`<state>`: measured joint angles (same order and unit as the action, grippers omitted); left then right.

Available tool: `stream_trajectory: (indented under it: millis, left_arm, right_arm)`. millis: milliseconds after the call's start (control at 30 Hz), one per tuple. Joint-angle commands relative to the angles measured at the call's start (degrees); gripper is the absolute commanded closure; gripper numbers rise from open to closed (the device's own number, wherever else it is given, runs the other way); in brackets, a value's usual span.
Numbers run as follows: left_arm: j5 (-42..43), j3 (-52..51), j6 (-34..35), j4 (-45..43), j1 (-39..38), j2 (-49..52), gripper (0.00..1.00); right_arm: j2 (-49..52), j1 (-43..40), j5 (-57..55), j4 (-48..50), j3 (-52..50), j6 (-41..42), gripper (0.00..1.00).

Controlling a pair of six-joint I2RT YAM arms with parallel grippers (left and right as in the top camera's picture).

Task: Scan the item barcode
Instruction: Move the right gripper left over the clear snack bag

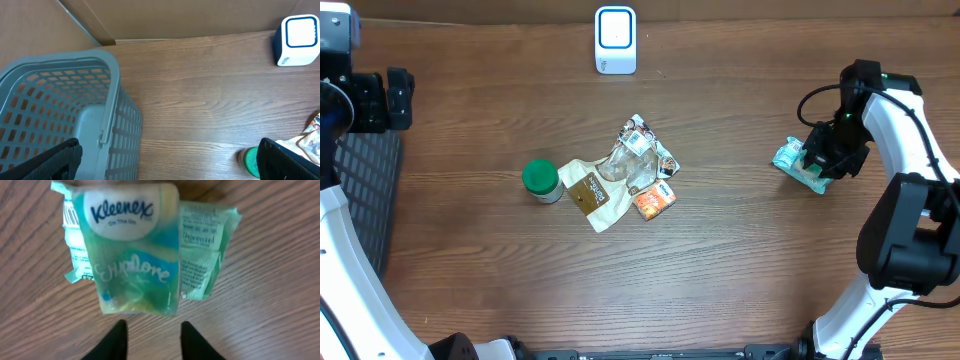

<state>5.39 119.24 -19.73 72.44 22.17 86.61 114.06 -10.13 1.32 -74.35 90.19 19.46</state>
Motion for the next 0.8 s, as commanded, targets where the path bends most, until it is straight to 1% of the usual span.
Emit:
stream_trajectory:
  millis: [0, 100, 167, 333, 400, 500, 600, 633, 767]
  left_arm:
    - [0.2, 0.2, -0.9, -0.2, 0.3, 0.0, 0.00]
    - [0.2, 0.2, -0.9, -0.2, 0.3, 0.0, 0.00]
    - [0.2, 0.2, -0.9, -0.2, 0.3, 0.0, 0.00]
    - [0.2, 0.2, -0.9, -0.2, 0.3, 0.0, 0.00]
    - [0.2, 0.2, -0.9, -0.2, 0.3, 0.0, 0.01]
    - [0.2, 0.2, -0.9, -0.2, 0.3, 0.0, 0.01]
    - [0.2, 0.2, -0.9, -0.2, 0.3, 0.0, 0.00]
    - [0.2, 0.2, -0.9, -0.2, 0.3, 0.0, 0.00]
    - [0.2, 0.2, -0.9, -0.1, 0.3, 0.0, 0.00]
  right_arm:
    - [0.0, -0.2, 1.8, -1.6, -0.2, 0.2, 0.67]
    - [0.0, -0.1, 5.5, -4.1, 0.6, -1.1, 0.67]
    - [0.0, 0.2, 9.5, -4.9, 1.2, -4.0, 0.67]
    - [-0.3, 2.7, 20.6, -4.9, 1.8, -9.9, 0.64]
    - [-0.3, 4.3, 23.4, -4.5, 1.8, -11.4, 0.63]
    - [-0.3, 9.1, 28.0, -3.5, 1.8, -14.0, 0.63]
    - [-0.3, 13.6, 27.9, -1.8, 1.8, -13.9, 0.63]
    - [-0.2, 16.7, 27.9, -0.1, 1.7, -13.6, 0.63]
    - [-0.2, 22.6, 27.9, 2.4, 1.7, -10.8, 0.62]
